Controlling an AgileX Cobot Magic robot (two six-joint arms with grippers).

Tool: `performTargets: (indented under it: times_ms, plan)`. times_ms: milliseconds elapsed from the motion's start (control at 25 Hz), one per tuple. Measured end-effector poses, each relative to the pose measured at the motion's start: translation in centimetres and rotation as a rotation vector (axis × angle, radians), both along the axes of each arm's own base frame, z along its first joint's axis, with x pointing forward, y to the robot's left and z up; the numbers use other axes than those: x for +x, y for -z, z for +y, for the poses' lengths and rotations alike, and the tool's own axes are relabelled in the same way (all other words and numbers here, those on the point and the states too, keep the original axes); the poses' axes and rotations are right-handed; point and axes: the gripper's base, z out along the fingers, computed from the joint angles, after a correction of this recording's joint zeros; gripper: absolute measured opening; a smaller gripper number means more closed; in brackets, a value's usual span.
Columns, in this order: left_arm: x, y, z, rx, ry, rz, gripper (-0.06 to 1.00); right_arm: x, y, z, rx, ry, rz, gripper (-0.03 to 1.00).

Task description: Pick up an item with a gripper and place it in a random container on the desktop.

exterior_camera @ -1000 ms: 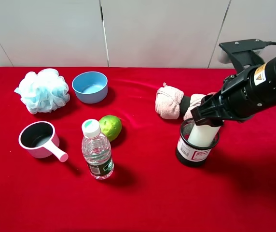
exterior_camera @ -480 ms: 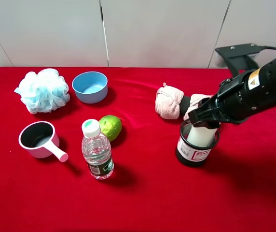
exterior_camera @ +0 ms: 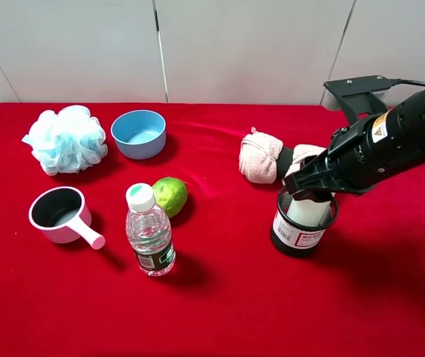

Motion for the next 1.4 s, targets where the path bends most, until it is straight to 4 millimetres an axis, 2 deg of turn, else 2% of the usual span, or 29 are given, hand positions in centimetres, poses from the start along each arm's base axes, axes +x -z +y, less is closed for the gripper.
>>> performTargets:
  times_ms: [120, 280, 400, 800, 1400]
  plan:
    - [0.0, 0.0, 0.0, 0.000, 0.000, 0.000, 0.99, 0.0, 0.0, 0.0, 0.003, 0.001, -0.004, 0.41]
    - [0.0, 0.0, 0.0, 0.000, 0.000, 0.000, 0.99, 0.1, -0.1, 0.1, 0.009, 0.002, -0.011, 0.63]
    - [0.0, 0.0, 0.0, 0.000, 0.000, 0.000, 0.99, 0.1, -0.1, 0.1, 0.012, 0.002, -0.015, 0.68]
    - [0.0, 0.0, 0.0, 0.000, 0.000, 0.000, 0.99, 0.0, -0.6, 0.1, -0.018, 0.003, 0.046, 0.69]
    - [0.0, 0.0, 0.0, 0.000, 0.000, 0.000, 0.99, 0.3, -4.6, 0.4, -0.087, -0.005, 0.175, 0.69]
